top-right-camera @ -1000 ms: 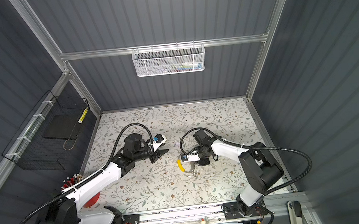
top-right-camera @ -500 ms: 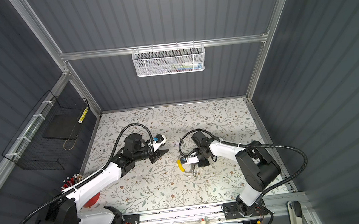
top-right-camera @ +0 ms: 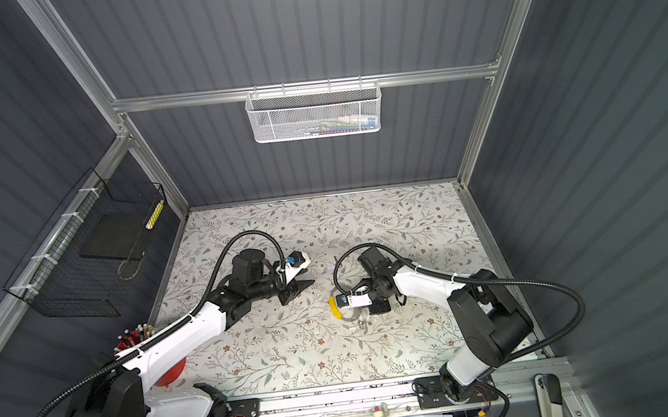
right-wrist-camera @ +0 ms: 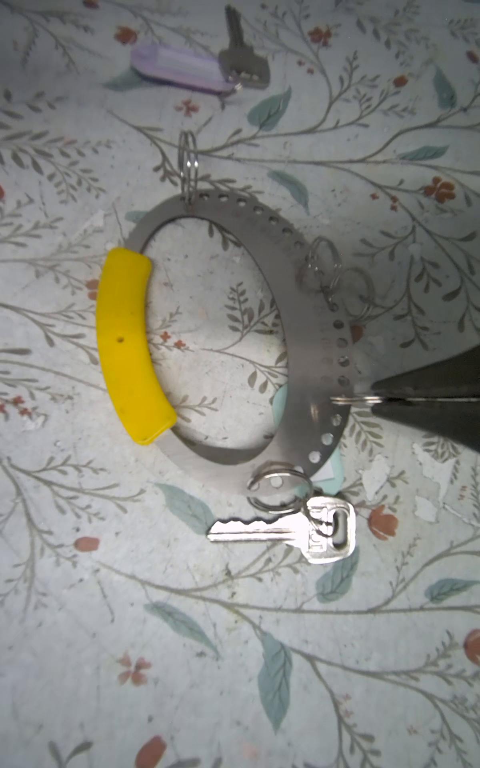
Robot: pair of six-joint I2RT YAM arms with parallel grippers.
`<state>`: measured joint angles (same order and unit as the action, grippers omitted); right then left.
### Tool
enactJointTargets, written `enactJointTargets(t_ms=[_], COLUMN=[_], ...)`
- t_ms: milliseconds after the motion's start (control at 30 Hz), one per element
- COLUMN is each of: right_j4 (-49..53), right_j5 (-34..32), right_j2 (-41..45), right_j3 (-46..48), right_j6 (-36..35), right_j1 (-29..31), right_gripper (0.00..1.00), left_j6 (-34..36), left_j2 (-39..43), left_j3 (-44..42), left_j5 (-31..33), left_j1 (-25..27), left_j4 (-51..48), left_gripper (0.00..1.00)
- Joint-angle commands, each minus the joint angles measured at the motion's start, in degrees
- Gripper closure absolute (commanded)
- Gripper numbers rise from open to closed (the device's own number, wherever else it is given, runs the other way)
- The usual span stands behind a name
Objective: Put the keys on the keyring
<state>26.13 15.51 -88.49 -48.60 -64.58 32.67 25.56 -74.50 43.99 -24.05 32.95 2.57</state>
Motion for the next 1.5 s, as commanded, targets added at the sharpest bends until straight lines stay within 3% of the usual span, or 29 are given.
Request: enactJointTargets(t_ms=[0, 167, 500, 833, 1200, 1467], right_j4=[1.5, 0.5, -6.8, -15.6, -37.3, -42.6], right_j5=[3.1, 10.4, 17.0, 21.5, 26.7, 27.9], right_j2=[2.7, 7.2, 11.6, 16.0, 19.8, 20.8], right_j3=[-0.3, -2.1, -4.9, -4.7, 2.9, 4.6], right_j6=[4.6, 9.4, 20.5, 29.3, 43.1, 46.4], right_j1=[0.2, 0.1, 0.1, -0.1, -0.2, -0.1], right_gripper=[1.0, 1.0, 1.0, 1.0, 1.0, 1.0], left_j6=[1.0, 0.7, -0.1, -1.6, -3.0, -3.7], left_j2=[0.5, 2.8, 7.2, 8.6, 11.7, 11.6], left_j3=[1.6, 0.3, 0.1, -0.5, -0.7, -0.1], left_j5=[-1.4, -2.2, -5.3, -11.3, -12.3, -13.9], left_j1=[-0.2, -0.2, -0.2, -0.1, -0.2, -0.1], left_j4=[-1.1, 0.4, 1.1, 1.0, 3.9, 4.3], left_gripper=[0.58, 0.58, 0.59, 0.6, 0.6, 0.61])
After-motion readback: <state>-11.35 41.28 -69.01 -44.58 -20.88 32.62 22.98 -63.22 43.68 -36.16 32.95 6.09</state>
